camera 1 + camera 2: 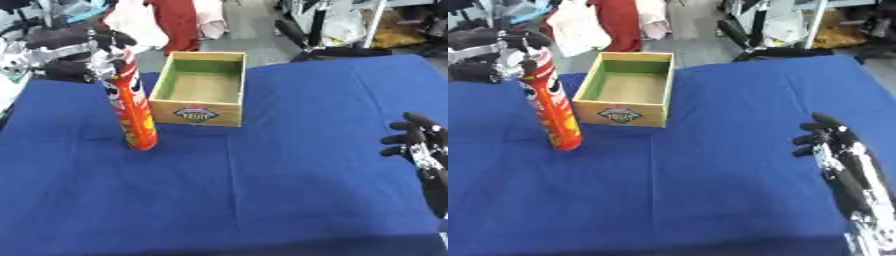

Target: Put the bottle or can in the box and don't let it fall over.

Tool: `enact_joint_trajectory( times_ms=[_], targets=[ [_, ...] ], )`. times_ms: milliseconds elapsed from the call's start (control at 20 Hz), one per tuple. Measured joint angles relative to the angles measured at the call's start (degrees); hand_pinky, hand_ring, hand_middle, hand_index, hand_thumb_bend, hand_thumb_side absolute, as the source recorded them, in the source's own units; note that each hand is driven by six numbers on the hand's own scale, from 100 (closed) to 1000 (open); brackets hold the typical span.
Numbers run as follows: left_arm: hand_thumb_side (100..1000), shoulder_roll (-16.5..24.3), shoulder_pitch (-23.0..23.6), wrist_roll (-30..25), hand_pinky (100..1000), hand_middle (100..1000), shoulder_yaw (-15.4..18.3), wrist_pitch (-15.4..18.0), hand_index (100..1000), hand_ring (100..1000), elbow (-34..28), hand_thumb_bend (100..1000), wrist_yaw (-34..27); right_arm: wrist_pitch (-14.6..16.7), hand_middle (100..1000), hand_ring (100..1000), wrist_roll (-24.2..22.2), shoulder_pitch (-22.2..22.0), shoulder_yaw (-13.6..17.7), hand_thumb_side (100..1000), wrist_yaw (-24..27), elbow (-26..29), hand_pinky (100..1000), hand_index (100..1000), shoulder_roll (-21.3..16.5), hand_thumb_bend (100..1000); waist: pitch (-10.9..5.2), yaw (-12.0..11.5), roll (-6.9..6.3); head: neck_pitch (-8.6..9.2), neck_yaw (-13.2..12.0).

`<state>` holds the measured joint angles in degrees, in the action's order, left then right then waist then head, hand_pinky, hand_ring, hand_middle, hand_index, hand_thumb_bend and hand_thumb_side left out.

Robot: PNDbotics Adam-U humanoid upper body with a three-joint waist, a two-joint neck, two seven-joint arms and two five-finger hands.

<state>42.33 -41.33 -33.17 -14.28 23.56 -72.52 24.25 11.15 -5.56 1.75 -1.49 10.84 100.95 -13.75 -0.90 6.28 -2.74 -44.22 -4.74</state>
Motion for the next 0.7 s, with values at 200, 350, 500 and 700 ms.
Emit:
enact_joint_trajectory(
  times_ms=[200, 350, 500, 700],
  targets=[
    [1000, 0.0, 0.0, -1.4, 860, 946, 0.0, 0.3, 1000, 917, -0.3, 100, -0.5, 0.0, 689, 639, 0.0, 0.0, 0.0, 446, 0.0, 0.0, 556, 835, 0.0, 100, 0.00, 0.0, -0.05, 0.00, 0.0],
    [1000, 0.1, 0.0, -1.8, 866, 950, 0.0, 0.3, 1000, 924, -0.3, 100, -0.3, 0.0, 689, 639, 0.0, 0.0, 0.0, 446, 0.0, 0.0, 556, 835, 0.0, 100, 0.00, 0.0, -0.11, 0.00, 0.0],
    [1000, 0.1, 0.0, -1.4, 872, 956, 0.0, 0.2, 1000, 933, -0.4, 100, 0.5, 0.0, 689, 639, 0.0, 0.0, 0.0, 447, 0.0, 0.0, 556, 835, 0.0, 100, 0.00, 0.0, -0.11, 0.00, 0.0],
    [1000, 0.1, 0.0, 1.1, 882, 960, 0.0, -0.1, 1000, 939, -0.6, 100, 1.5, 0.0, 689, 639, 0.0, 0.0, 0.0, 447, 0.0, 0.0, 556, 835, 0.0, 100, 0.00, 0.0, -0.11, 0.00, -0.1]
  ],
)
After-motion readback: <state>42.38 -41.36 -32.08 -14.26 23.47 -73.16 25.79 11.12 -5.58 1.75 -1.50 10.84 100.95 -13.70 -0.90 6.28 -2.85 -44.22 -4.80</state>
